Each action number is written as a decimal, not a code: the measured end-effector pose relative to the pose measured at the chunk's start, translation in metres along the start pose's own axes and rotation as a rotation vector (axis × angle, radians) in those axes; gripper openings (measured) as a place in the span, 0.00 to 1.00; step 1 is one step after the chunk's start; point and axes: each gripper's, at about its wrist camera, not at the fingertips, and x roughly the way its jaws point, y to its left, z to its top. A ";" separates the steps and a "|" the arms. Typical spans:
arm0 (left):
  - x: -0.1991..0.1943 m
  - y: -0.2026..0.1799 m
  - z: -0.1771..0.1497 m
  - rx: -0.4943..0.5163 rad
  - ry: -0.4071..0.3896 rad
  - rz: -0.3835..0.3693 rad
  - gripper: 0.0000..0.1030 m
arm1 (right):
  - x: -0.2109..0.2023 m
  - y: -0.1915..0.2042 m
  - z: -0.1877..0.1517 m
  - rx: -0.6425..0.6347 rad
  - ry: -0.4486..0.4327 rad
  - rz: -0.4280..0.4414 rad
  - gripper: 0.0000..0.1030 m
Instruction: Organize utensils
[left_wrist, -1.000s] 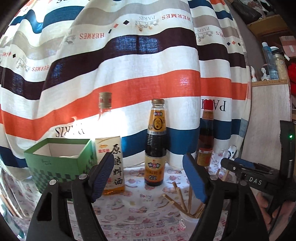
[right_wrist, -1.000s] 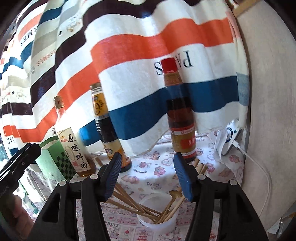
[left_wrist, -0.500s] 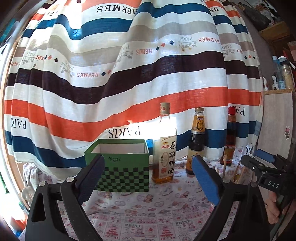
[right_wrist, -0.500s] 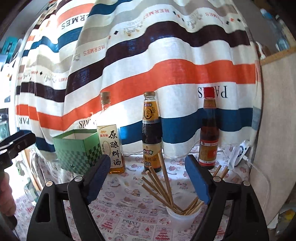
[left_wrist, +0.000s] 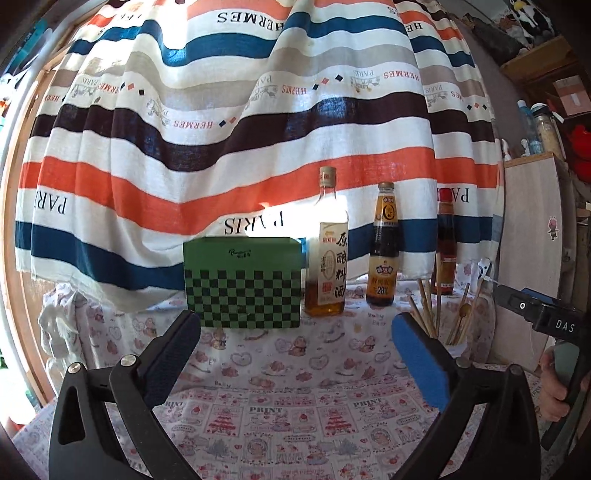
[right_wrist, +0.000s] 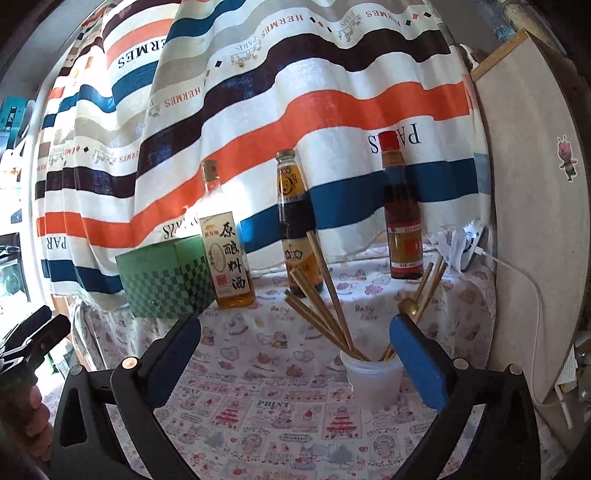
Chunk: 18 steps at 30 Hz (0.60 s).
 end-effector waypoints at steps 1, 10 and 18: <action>0.002 0.002 -0.008 -0.016 0.012 -0.001 1.00 | -0.001 -0.001 -0.007 0.002 -0.005 -0.019 1.00; 0.014 0.007 -0.054 -0.021 0.076 0.028 1.00 | 0.022 0.000 -0.051 -0.061 0.056 -0.088 1.00; 0.028 0.010 -0.076 -0.032 0.136 0.060 1.00 | 0.029 0.006 -0.072 -0.087 0.137 -0.094 1.00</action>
